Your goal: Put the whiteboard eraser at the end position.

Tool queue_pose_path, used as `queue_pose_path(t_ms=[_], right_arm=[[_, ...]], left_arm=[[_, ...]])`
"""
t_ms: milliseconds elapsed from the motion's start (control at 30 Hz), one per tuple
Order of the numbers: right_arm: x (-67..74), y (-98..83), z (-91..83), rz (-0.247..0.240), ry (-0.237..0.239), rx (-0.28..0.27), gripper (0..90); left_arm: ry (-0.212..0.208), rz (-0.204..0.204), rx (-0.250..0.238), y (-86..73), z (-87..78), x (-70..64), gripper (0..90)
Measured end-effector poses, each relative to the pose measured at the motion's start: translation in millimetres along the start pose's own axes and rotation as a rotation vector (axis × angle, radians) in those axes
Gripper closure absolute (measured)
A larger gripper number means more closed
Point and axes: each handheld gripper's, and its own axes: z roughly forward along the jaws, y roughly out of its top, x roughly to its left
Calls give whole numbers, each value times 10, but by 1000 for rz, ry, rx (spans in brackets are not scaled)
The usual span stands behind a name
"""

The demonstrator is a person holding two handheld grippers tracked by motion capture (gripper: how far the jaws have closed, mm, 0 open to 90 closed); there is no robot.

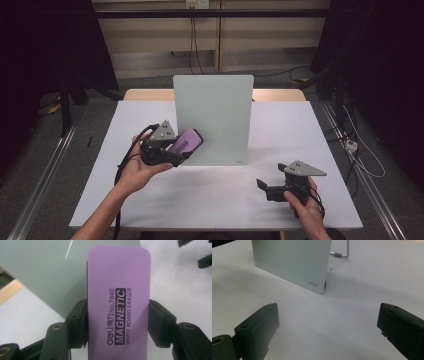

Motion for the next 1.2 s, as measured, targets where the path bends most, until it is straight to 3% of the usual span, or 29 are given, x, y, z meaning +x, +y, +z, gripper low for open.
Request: queue_pose_path(t_ms=[167,267,467,667,1200], right_arm=[[-1,0,7,11,-2,1,38],[-4,-2,9,15,-3,2,38],[3,-10,-12,-1,0,0,38],[11,-13,-23,-2,10,-5,38],[5,-11,-18,-3,7,1,38]], left_arm=[[-68,-17,27,4,53,-25,407],[-85,-11,45,10,82,-52,407],[-100,14,98,13,199,-101,406],[-115,72,159,16,351,-223,406],[-203,107,267,-58,689,-444,406]])
